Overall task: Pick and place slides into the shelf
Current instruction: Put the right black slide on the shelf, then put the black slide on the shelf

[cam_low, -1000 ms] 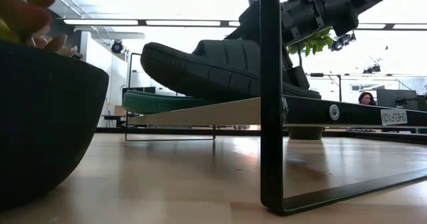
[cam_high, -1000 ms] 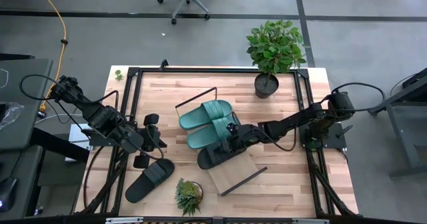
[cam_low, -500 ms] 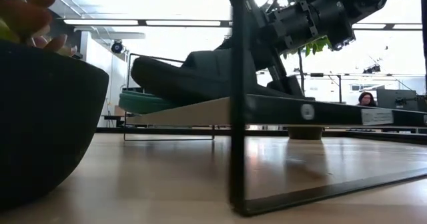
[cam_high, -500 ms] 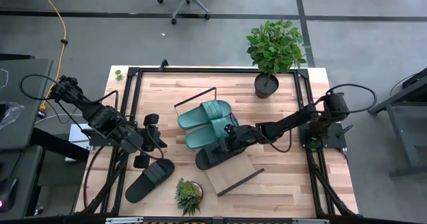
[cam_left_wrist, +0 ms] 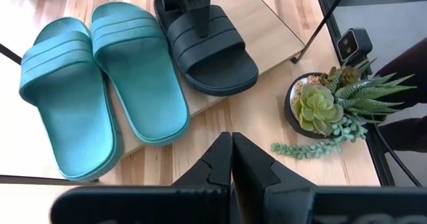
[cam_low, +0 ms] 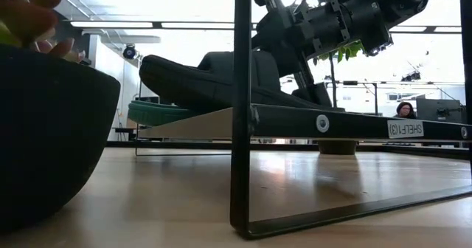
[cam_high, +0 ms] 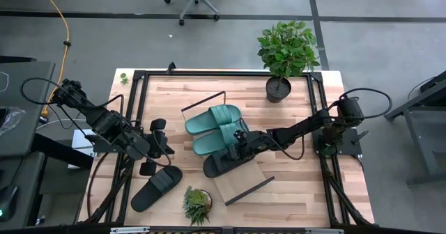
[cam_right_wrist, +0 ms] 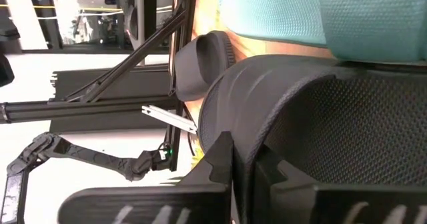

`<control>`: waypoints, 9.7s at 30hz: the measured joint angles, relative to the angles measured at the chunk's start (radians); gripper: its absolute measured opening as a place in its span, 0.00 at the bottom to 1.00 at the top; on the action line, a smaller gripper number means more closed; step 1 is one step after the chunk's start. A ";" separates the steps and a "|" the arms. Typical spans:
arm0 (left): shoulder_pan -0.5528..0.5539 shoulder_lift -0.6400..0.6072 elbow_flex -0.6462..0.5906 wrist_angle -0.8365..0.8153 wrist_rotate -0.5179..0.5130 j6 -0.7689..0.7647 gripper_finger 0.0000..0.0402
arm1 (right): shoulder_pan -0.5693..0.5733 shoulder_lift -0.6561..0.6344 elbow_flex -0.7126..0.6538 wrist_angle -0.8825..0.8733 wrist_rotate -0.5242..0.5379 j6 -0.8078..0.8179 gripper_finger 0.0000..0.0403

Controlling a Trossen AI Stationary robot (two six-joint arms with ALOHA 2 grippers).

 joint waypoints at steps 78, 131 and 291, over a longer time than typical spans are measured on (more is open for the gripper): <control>0.000 0.000 0.000 -0.002 -0.008 0.028 0.00 | 0.008 -0.024 0.221 -0.534 -0.124 -0.106 0.20; 0.000 0.000 0.000 -0.001 -0.008 0.002 0.00 | 0.008 -0.024 0.222 -0.552 0.049 -0.156 0.21; -0.419 0.710 0.000 -0.224 -0.106 -0.198 0.04 | 0.023 -0.346 0.221 -0.814 0.179 -0.446 0.21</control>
